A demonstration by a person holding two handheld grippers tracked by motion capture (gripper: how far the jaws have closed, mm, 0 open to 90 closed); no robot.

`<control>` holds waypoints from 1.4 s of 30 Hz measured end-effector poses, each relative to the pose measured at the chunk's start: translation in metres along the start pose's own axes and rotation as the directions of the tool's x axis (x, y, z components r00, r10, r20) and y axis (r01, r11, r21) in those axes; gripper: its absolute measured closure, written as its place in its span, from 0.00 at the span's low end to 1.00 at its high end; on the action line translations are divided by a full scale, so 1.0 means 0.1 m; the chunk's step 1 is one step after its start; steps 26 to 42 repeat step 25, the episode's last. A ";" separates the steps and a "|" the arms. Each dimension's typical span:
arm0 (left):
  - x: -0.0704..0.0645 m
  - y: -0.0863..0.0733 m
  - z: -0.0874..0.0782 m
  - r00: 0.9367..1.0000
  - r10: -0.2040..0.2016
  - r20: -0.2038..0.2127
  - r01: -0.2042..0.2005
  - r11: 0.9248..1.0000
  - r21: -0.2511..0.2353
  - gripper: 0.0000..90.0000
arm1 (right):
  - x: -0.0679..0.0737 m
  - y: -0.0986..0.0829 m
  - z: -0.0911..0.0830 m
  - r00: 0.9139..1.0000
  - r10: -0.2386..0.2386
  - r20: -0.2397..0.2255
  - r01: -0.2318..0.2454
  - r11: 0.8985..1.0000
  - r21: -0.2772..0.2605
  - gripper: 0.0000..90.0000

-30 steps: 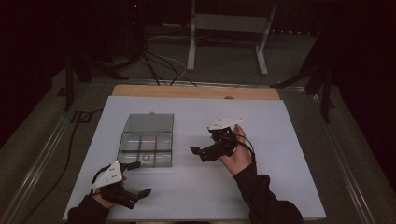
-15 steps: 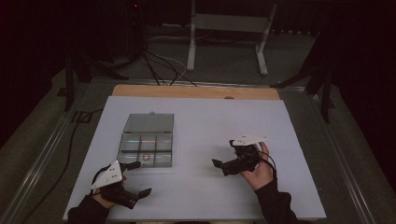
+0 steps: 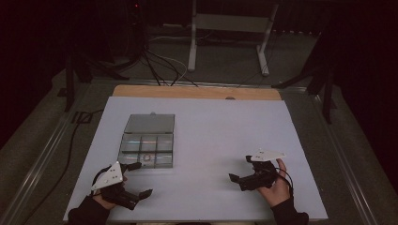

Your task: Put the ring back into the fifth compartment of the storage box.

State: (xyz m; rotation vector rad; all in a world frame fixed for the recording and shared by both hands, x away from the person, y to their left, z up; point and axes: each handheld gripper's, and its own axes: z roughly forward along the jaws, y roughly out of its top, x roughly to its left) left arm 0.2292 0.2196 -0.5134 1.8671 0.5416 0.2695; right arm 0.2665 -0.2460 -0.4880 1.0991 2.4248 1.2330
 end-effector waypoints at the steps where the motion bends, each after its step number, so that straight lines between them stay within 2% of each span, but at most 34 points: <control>1: 0.00 0.00 0.00 1.000 0.000 0.000 0.000 1.000 0.000 0.01 | -0.02 -0.03 -0.02 1.000 0.004 0.003 -0.004 1.000 -0.004 0.00; 2: 0.00 0.00 0.00 1.000 -0.002 0.002 0.002 1.000 -0.005 0.01 | -0.04 -0.08 -0.06 1.000 0.019 0.000 -0.019 1.000 -0.005 0.00; 7: 0.00 0.00 0.00 1.000 0.000 0.000 0.000 1.000 0.000 0.01 | -0.08 -0.18 -0.13 1.000 0.023 0.004 -0.023 1.000 -0.008 0.00; 14: 0.00 0.00 0.01 1.000 0.002 0.002 -0.002 1.000 0.003 0.01 | -0.19 -0.35 -0.25 0.997 0.059 0.043 -0.059 0.998 -0.008 0.00; 18: -0.01 0.00 0.01 1.000 0.006 0.004 -0.006 1.000 0.008 0.01 | -0.22 -0.37 -0.25 0.996 0.074 0.044 -0.074 0.997 -0.011 0.00; 42: 0.00 0.00 0.01 1.000 0.006 0.004 -0.006 1.000 0.006 0.01 | -0.21 -0.37 -0.22 0.997 0.065 0.038 -0.065 0.998 0.003 0.00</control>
